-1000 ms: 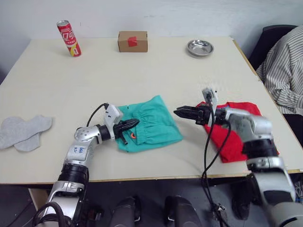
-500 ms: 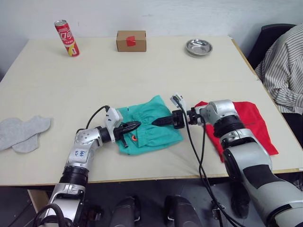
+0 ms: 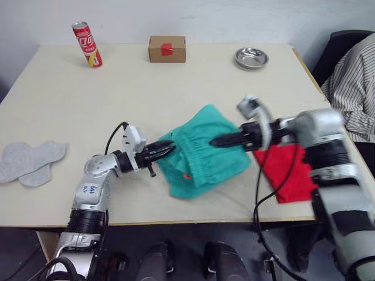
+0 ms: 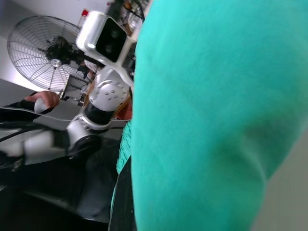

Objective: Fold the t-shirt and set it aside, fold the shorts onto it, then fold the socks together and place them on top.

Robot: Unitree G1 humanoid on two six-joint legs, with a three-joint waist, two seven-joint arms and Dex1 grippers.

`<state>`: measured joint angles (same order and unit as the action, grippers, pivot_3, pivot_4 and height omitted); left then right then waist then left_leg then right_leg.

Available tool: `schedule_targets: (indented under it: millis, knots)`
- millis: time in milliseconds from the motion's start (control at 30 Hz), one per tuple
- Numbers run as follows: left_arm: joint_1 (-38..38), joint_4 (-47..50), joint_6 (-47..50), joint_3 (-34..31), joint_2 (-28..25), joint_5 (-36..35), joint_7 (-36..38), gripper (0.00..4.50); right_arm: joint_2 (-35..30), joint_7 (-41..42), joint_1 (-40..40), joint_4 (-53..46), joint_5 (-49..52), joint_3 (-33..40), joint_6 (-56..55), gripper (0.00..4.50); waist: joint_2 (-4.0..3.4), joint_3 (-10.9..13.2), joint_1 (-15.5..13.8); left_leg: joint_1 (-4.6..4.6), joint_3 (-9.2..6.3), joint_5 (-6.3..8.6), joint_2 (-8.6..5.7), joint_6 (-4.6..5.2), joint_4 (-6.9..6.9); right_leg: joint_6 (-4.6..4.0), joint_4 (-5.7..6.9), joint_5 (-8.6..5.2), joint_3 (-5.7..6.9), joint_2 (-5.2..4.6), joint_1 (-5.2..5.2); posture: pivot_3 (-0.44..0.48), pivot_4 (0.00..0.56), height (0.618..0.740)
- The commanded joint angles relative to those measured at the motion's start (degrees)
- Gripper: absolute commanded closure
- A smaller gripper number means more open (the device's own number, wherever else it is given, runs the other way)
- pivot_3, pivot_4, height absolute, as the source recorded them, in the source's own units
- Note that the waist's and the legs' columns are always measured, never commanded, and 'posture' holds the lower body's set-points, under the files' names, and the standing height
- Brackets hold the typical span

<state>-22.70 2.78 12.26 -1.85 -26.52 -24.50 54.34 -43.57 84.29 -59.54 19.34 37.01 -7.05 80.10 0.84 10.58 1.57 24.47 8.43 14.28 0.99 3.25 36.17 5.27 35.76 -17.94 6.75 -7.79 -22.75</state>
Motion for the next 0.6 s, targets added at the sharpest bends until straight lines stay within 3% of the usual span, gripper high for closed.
schedule_targets:
  millis: [33,167,267,400,600]
  knots:
    - [2.9,9.3,4.3,-2.0,-3.0,-4.7,0.9,2.28,-11.2,4.5,2.4,-7.0,4.8,3.2,2.4,4.50,-0.01,0.0,0.0,-0.04,0.00,0.01,0.01,-0.02,-0.04,0.00,-0.07,0.00,0.01,0.01,0.04,0.000,0.150,0.740]
    - [6.6,12.2,6.1,-3.1,-4.7,-5.9,0.3,0.97,-25.2,7.9,11.1,-6.5,0.6,3.6,-8.8,4.50,-0.01,0.0,-0.1,-0.18,0.00,0.29,0.04,-0.32,-0.04,-0.01,-0.31,-0.01,0.01,0.02,0.17,0.000,0.150,0.740]
    - [7.7,12.8,7.0,-3.2,-4.9,-6.2,-0.1,0.01,-29.2,8.2,13.3,-1.4,-2.9,2.8,-15.7,4.50,-0.07,0.0,0.1,-0.25,0.13,0.28,0.01,-0.30,0.03,0.03,-0.25,0.01,-0.09,0.01,0.17,0.000,0.150,0.740]
    - [6.9,12.9,7.7,-2.9,-4.6,-6.4,-0.2,0.01,-28.7,8.1,12.4,9.2,-10.1,-0.6,-24.6,4.50,-0.08,0.0,0.1,-0.34,0.22,0.24,0.08,-0.37,0.01,0.04,-0.19,0.02,-0.18,0.12,0.16,0.000,0.150,0.740]
    - [4.9,12.9,8.4,-2.6,-8.1,-6.3,3.3,0.01,-19.8,0.7,5.3,33.5,-22.7,-3.6,-42.6,4.50,-0.13,0.1,0.0,-0.29,0.33,0.11,0.06,-0.24,0.05,0.03,-0.18,0.02,-0.20,0.18,0.10,0.000,0.150,0.740]
